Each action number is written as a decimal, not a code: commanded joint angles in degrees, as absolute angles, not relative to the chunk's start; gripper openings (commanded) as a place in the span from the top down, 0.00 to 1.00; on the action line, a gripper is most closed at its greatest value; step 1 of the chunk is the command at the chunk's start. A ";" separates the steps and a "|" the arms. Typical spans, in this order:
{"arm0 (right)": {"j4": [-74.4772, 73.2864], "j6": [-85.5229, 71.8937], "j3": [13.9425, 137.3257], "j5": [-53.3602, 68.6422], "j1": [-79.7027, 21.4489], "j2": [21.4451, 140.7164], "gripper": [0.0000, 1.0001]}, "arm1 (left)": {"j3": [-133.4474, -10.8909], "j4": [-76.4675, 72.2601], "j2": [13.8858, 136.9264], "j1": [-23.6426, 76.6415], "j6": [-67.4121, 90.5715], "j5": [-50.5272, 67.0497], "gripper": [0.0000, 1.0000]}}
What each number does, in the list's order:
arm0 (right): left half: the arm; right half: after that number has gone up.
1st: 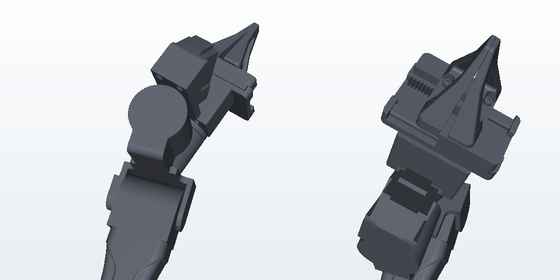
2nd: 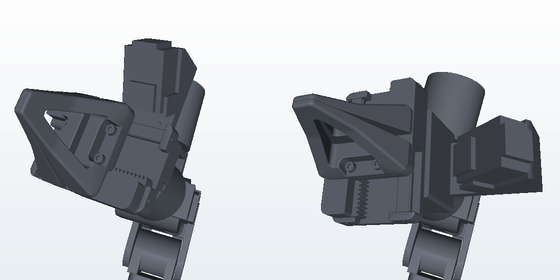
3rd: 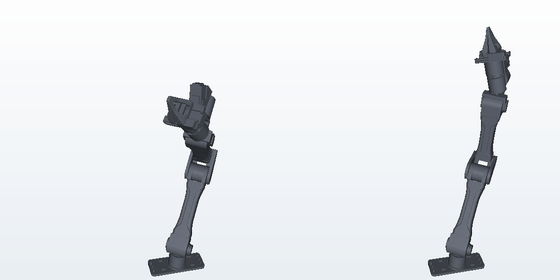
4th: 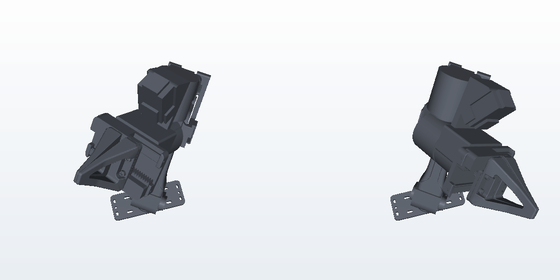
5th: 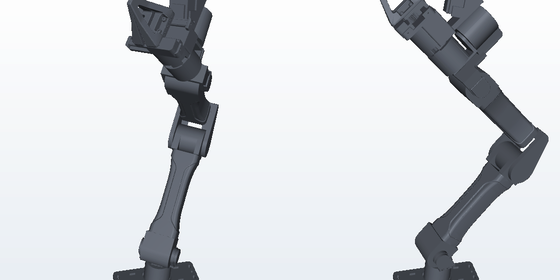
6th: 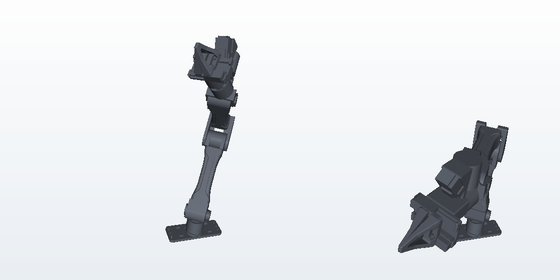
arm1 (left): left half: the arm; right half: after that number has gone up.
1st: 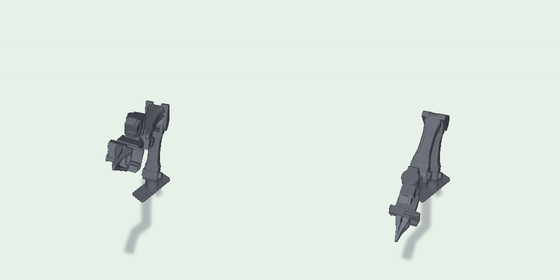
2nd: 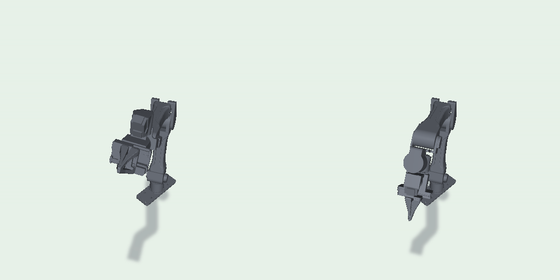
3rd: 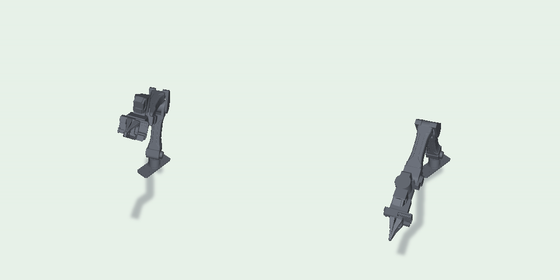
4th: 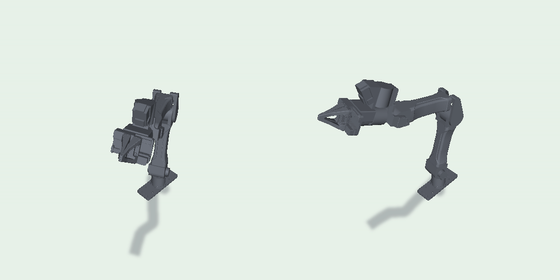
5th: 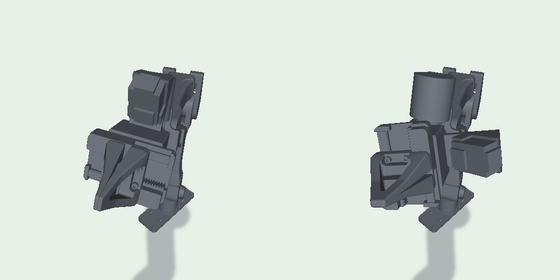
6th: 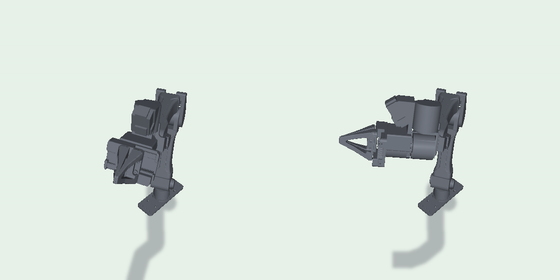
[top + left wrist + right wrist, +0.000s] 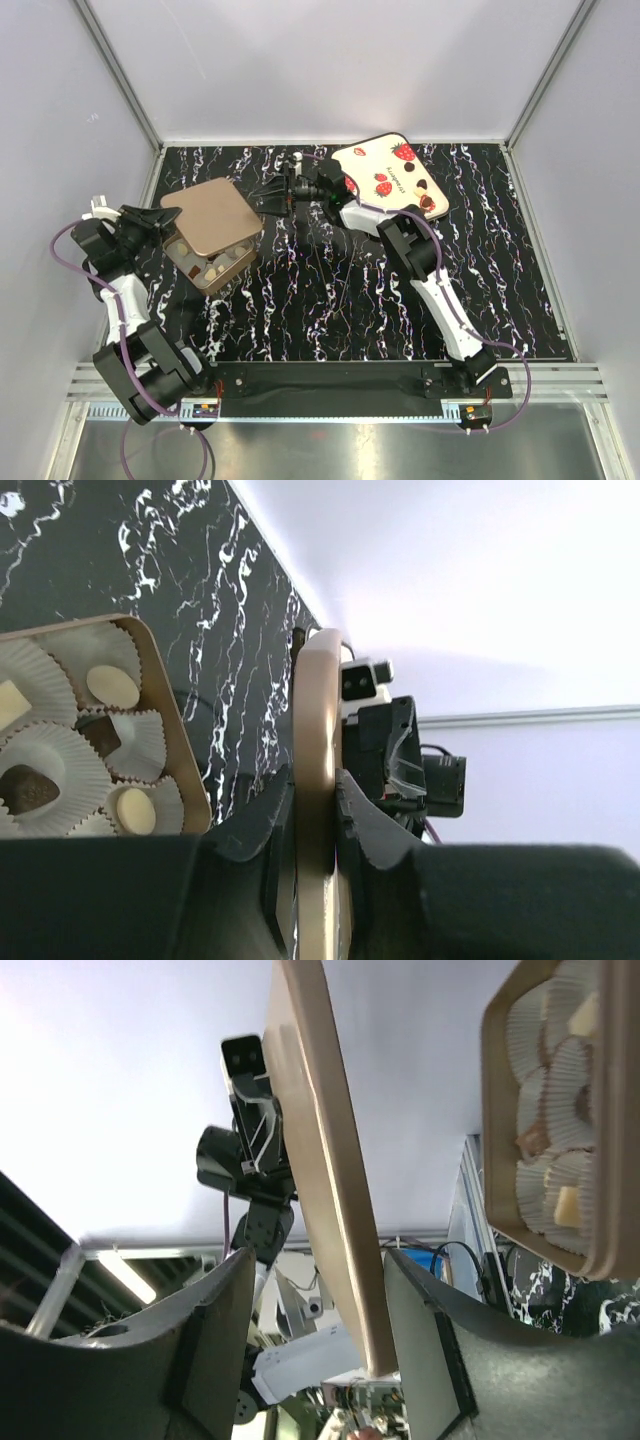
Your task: Pack the chocolate
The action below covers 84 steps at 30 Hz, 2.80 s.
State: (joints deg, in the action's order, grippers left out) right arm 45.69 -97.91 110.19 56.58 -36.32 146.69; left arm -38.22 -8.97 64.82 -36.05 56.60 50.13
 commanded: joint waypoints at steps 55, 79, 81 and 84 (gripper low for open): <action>57.30 -96.14 93.16 35.60 -39.64 135.96 1.00 | -42.18 -2.05 61.44 -30.93 47.91 33.14 0.43; 55.80 -88.15 90.62 23.03 -45.61 138.78 1.00 | -41.12 4.56 66.34 -43.51 41.14 30.50 0.25; 55.99 -87.46 89.04 22.24 -45.79 138.61 1.00 | -42.71 6.32 67.85 -43.51 38.95 29.71 0.25; 55.46 -85.17 88.16 22.06 -46.23 138.78 1.00 | -43.77 5.54 69.08 -43.51 38.41 31.19 0.25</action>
State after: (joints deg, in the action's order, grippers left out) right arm 52.58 -88.16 88.73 24.58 -45.36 138.96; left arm -40.82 8.54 68.58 -43.27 40.71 29.91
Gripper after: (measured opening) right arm 0.166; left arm 0.751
